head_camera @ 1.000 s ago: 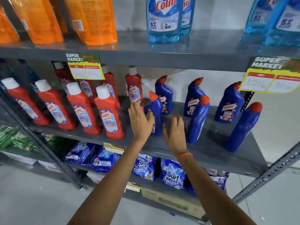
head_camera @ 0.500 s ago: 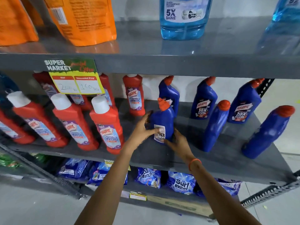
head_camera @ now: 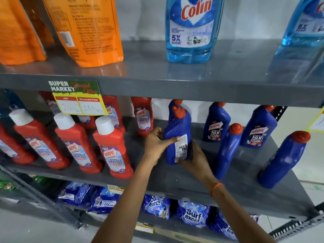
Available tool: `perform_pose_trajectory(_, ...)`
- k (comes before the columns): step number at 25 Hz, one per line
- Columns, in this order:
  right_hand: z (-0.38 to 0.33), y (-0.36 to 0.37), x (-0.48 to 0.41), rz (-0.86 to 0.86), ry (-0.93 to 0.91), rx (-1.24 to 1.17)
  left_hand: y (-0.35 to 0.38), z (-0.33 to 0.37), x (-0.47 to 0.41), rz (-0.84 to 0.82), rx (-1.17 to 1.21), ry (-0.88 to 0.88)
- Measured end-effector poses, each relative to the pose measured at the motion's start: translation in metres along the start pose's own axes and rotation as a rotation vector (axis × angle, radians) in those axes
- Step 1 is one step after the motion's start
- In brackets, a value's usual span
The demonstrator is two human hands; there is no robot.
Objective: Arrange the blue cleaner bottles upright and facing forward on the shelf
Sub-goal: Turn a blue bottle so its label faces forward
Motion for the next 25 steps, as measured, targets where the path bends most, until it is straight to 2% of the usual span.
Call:
perform_pose_trajectory(4,-0.023,0.019,0.013,0.142,-0.054,0.294,0.019,0.012,0.009,0.308,-0.195,0.054)
perform_pose_trajectory(7,-0.024,0.023,0.005,0.173,-0.090,0.339,0.026,0.019,0.022,0.341,-0.248,0.134)
perform_pose_trajectory(10,-0.017,0.018,-0.001,0.138,-0.099,0.243,0.013,0.016,0.016,0.181,-0.312,0.149)
perform_pose_trajectory(11,-0.014,0.016,-0.002,0.107,-0.081,0.160,0.005,0.013,0.009,0.087,-0.280,0.090)
perform_pose_trajectory(14,-0.004,0.011,-0.001,-0.013,-0.066,-0.122,-0.016,0.008,-0.009,-0.225,0.069,-0.161)
perform_pose_trajectory(17,0.008,0.016,-0.005,-0.125,-0.038,-0.264,-0.024,0.001,-0.016,-0.442,0.022,-0.293)
perform_pose_trajectory(20,0.012,0.015,-0.015,-0.204,0.014,-0.336,-0.026,-0.011,-0.020,-0.446,-0.073,-0.297)
perform_pose_trajectory(25,0.020,0.015,-0.028,-0.264,0.064,-0.310,-0.027,-0.025,-0.015,-0.339,-0.049,-0.211)
Point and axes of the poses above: each hand's wrist, its own x-axis away from the middle knuckle, its own y-axis out of the palm, z = x × y, the point moved 1 cm from there along -x, towards the middle knuckle, and after that the axes turned 15 degrees about x, right-handed, at the moved point
